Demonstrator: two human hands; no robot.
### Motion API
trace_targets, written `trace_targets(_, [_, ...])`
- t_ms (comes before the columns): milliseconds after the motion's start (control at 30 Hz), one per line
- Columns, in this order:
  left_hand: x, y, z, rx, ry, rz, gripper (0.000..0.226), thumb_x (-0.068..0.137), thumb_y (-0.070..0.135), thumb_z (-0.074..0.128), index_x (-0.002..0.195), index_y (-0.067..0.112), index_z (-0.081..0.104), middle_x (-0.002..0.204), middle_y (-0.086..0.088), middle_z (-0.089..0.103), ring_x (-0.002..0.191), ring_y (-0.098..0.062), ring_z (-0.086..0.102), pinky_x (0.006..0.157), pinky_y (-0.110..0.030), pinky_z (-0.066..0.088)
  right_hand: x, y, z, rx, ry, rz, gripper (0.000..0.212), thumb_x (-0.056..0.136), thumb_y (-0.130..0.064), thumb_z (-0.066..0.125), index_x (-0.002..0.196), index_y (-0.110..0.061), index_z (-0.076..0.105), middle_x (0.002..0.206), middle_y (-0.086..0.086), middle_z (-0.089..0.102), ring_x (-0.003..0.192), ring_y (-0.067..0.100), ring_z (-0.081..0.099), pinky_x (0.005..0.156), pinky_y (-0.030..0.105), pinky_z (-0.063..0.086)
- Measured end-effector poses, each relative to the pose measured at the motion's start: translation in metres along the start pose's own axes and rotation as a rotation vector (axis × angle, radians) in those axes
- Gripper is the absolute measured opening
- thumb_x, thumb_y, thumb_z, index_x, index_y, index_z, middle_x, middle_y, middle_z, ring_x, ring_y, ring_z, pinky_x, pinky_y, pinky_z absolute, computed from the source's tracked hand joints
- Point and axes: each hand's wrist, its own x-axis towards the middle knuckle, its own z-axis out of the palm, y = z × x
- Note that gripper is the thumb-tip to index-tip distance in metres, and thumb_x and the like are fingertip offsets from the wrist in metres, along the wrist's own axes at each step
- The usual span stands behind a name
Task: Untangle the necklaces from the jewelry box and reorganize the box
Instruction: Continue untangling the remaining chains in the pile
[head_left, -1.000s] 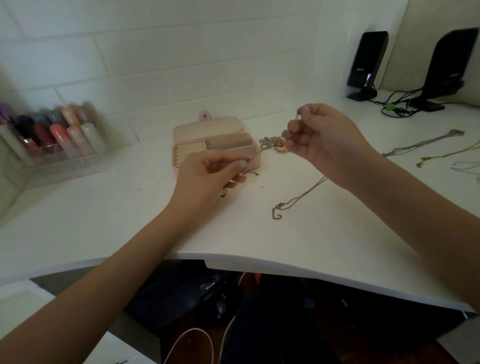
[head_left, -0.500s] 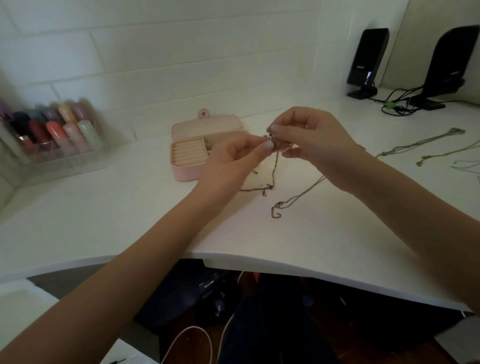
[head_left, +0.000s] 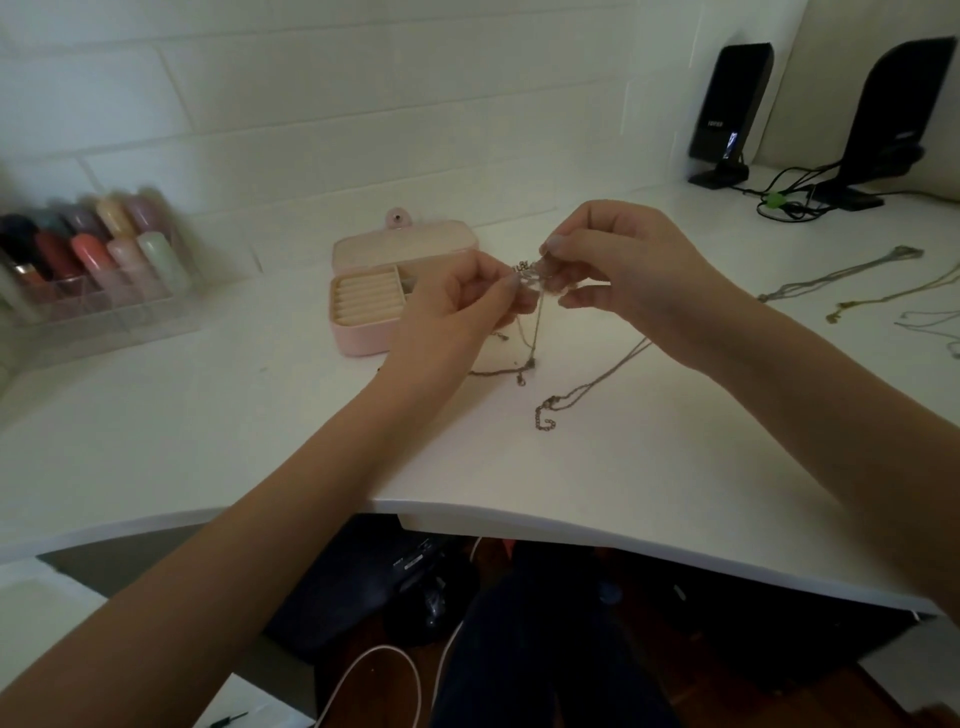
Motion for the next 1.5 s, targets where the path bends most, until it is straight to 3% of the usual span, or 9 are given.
trace_targets(133, [0.004, 0.004, 0.002, -0.182, 0.052, -0.099, 0.024, 0.096, 0.002, 0.041, 0.076, 0.010, 0.051, 0.068, -0.002, 0.065, 0.071, -0.017, 0.064, 0.088, -0.041, 0.052, 0.000, 0.001, 0.002, 0.092, -0.009, 0.028, 0.012, 0.095, -0.006, 0.052, 0.083, -0.010, 0.052, 0.074, 0.009, 0.067, 0.068, 0.018, 0.067, 0.074, 0.032, 0.057])
trace_targets(300, [0.007, 0.011, 0.003, -0.438, -0.002, -0.241, 0.028, 0.098, 0.006, 0.034, 0.071, 0.010, 0.042, 0.047, 0.001, 0.041, 0.049, -0.014, 0.046, 0.055, -0.026, 0.053, -0.001, 0.001, 0.004, 0.215, -0.039, 0.095, 0.010, 0.097, -0.009, 0.049, 0.088, -0.010, 0.051, 0.064, 0.006, 0.061, 0.061, 0.019, 0.063, 0.063, 0.029, 0.056])
trace_targets(400, [0.004, 0.008, 0.005, -0.289, -0.036, -0.235, 0.024, 0.098, 0.010, 0.041, 0.074, 0.011, 0.045, 0.044, 0.005, 0.032, 0.042, -0.010, 0.037, 0.043, -0.021, 0.045, -0.001, 0.001, 0.003, 0.230, -0.051, 0.102, 0.010, 0.099, -0.012, 0.047, 0.089, -0.012, 0.050, 0.057, 0.002, 0.053, 0.056, 0.016, 0.056, 0.057, 0.027, 0.050])
trace_targets(700, [0.003, 0.012, -0.004, -0.406, 0.006, -0.185, 0.021, 0.097, 0.012, 0.048, 0.077, 0.012, 0.056, 0.055, 0.005, 0.054, 0.064, -0.011, 0.055, 0.089, -0.040, 0.050, -0.001, 0.007, 0.005, 0.166, -0.108, 0.048, 0.010, 0.097, -0.015, 0.052, 0.088, -0.013, 0.053, 0.054, -0.007, 0.038, 0.051, 0.010, 0.036, 0.060, 0.024, 0.041])
trace_targets(900, [0.001, 0.004, -0.002, -0.109, -0.079, -0.136, 0.006, 0.082, 0.015, 0.069, 0.084, 0.009, 0.066, 0.079, -0.013, 0.046, 0.068, -0.014, 0.051, 0.077, -0.028, 0.054, -0.002, 0.006, 0.003, 0.227, -0.078, 0.021, 0.008, 0.098, -0.015, 0.050, 0.091, -0.013, 0.052, 0.055, -0.005, 0.039, 0.052, 0.008, 0.038, 0.053, 0.024, 0.045])
trace_targets(1100, [-0.001, -0.004, -0.002, 0.218, 0.067, 0.009, 0.006, 0.087, 0.009, 0.065, 0.083, 0.012, 0.068, 0.065, -0.018, 0.049, 0.064, -0.025, 0.051, 0.071, -0.033, 0.050, -0.002, 0.005, 0.002, 0.165, -0.066, 0.011, 0.007, 0.098, -0.015, 0.052, 0.091, -0.013, 0.055, 0.057, -0.004, 0.037, 0.047, 0.009, 0.031, 0.040, 0.018, 0.029])
trace_targets(1167, [-0.001, -0.001, -0.002, 0.126, 0.163, 0.027, 0.006, 0.091, 0.007, 0.059, 0.087, 0.009, 0.063, 0.079, -0.016, 0.065, 0.072, -0.027, 0.066, 0.071, -0.034, 0.057, -0.002, 0.006, 0.003, 0.083, -0.066, 0.013, 0.007, 0.097, -0.017, 0.053, 0.091, -0.014, 0.055, 0.056, -0.005, 0.039, 0.046, 0.008, 0.031, 0.039, 0.017, 0.024])
trace_targets(1333, [0.006, 0.005, -0.003, -0.329, 0.173, -0.154, 0.022, 0.099, 0.018, 0.046, 0.092, 0.001, 0.059, 0.088, -0.015, 0.063, 0.084, -0.023, 0.066, 0.084, -0.044, 0.056, -0.002, 0.009, 0.008, -0.021, -0.082, -0.005, 0.009, 0.096, -0.018, 0.055, 0.089, -0.014, 0.056, 0.053, -0.007, 0.041, 0.047, 0.008, 0.033, 0.042, 0.020, 0.029])
trace_targets(1500, [0.008, 0.011, -0.003, -0.642, 0.166, -0.324, 0.031, 0.099, 0.022, 0.048, 0.072, 0.007, 0.054, 0.047, -0.001, 0.046, 0.049, -0.012, 0.052, 0.059, -0.029, 0.058, -0.001, 0.011, 0.010, 0.021, -0.103, -0.041, 0.008, 0.097, -0.015, 0.054, 0.089, -0.012, 0.056, 0.053, -0.006, 0.044, 0.053, 0.011, 0.039, 0.055, 0.021, 0.041])
